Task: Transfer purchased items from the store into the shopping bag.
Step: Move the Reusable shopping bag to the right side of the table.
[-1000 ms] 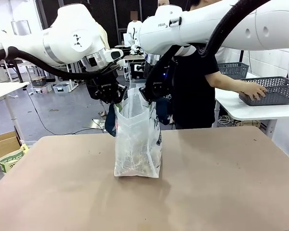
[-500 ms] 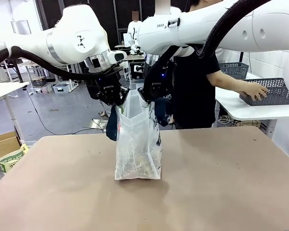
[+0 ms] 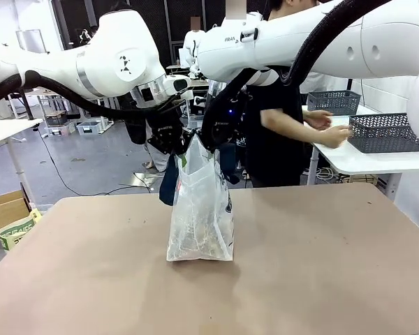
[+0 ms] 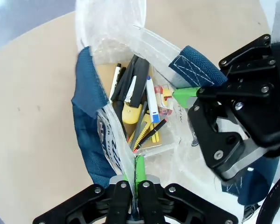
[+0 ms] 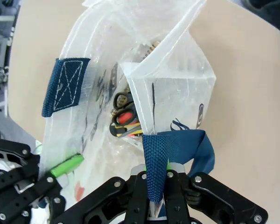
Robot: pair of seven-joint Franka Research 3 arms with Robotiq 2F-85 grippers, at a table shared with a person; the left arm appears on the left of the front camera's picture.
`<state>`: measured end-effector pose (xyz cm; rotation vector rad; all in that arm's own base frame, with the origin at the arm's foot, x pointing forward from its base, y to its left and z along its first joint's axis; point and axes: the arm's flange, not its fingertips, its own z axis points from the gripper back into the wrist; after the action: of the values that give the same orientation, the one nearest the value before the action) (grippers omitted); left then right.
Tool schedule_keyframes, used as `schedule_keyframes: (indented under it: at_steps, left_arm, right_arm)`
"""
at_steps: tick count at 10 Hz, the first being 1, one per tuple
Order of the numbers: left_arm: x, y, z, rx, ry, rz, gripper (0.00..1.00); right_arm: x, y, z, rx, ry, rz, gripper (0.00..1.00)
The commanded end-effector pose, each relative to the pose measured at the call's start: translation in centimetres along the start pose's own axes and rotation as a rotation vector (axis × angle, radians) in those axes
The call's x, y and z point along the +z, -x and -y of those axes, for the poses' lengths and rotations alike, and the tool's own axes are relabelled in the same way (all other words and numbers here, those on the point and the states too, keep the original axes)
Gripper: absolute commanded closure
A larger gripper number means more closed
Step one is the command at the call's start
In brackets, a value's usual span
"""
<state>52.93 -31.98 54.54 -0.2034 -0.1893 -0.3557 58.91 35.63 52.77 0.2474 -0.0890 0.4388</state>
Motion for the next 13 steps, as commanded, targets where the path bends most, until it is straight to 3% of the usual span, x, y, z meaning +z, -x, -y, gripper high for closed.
schedule_keyframes:
  at_steps: [1,11,13]
  left_arm:
    - [-0.2,-0.5,0.6,-0.009,-0.021,0.025,1.00]
    - [-0.2,-0.5,2.1,-0.037,0.010,0.056,1.00]
    - [0.2,-0.1,1.9,-0.049,0.065,0.078,0.61]
  right_arm:
    - [0.1,-0.7,-0.9,-0.049,0.001,0.014,1.00]
    - [0.0,-1.1,-1.5,-0.102,0.006,0.025,1.00]
    - [-0.1,-1.2,-1.5,-0.101,0.009,0.023,1.00]
